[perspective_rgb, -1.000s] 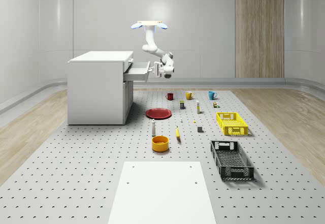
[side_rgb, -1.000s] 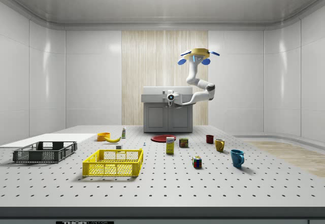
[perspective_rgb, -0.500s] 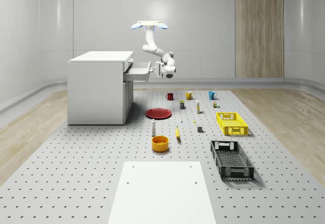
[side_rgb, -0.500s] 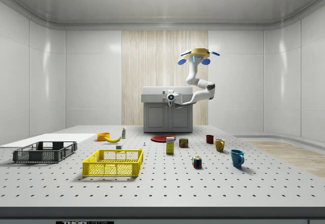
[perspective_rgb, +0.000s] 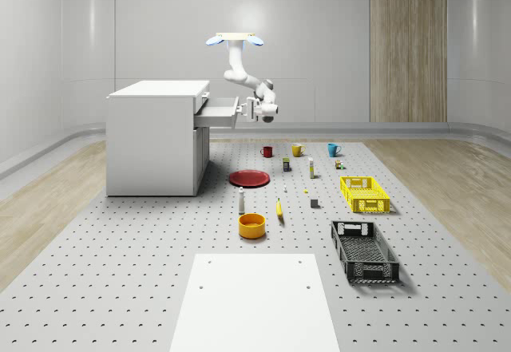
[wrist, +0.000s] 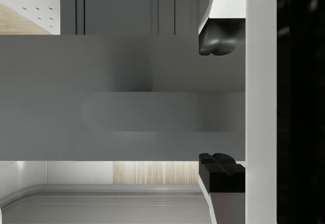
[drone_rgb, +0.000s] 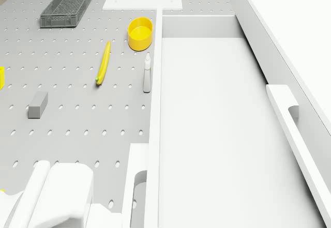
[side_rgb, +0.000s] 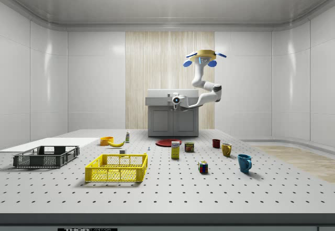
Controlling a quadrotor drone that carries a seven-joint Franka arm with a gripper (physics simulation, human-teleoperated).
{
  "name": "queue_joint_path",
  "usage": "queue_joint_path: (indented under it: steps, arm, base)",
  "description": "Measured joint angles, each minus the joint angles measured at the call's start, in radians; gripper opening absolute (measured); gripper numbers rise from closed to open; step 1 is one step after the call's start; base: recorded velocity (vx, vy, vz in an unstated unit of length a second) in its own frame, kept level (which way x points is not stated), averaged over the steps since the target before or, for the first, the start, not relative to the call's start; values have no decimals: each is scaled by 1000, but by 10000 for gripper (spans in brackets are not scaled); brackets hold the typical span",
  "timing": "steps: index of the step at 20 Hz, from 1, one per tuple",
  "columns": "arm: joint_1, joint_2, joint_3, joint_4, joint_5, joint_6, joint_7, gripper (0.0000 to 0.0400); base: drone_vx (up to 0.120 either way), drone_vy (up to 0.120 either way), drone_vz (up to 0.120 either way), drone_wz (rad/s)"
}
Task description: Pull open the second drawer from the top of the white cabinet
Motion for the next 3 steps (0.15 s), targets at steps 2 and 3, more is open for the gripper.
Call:
queue_joint_path:
  steps: [2, 3]
  arm:
    - [2, -4, -1, 0, -3, 1, 3, 293]
    - [3, -5, -1, 1, -4, 2, 4, 294]
  base:
    - [0, 0, 0, 0]
    - [0, 0, 0, 0]
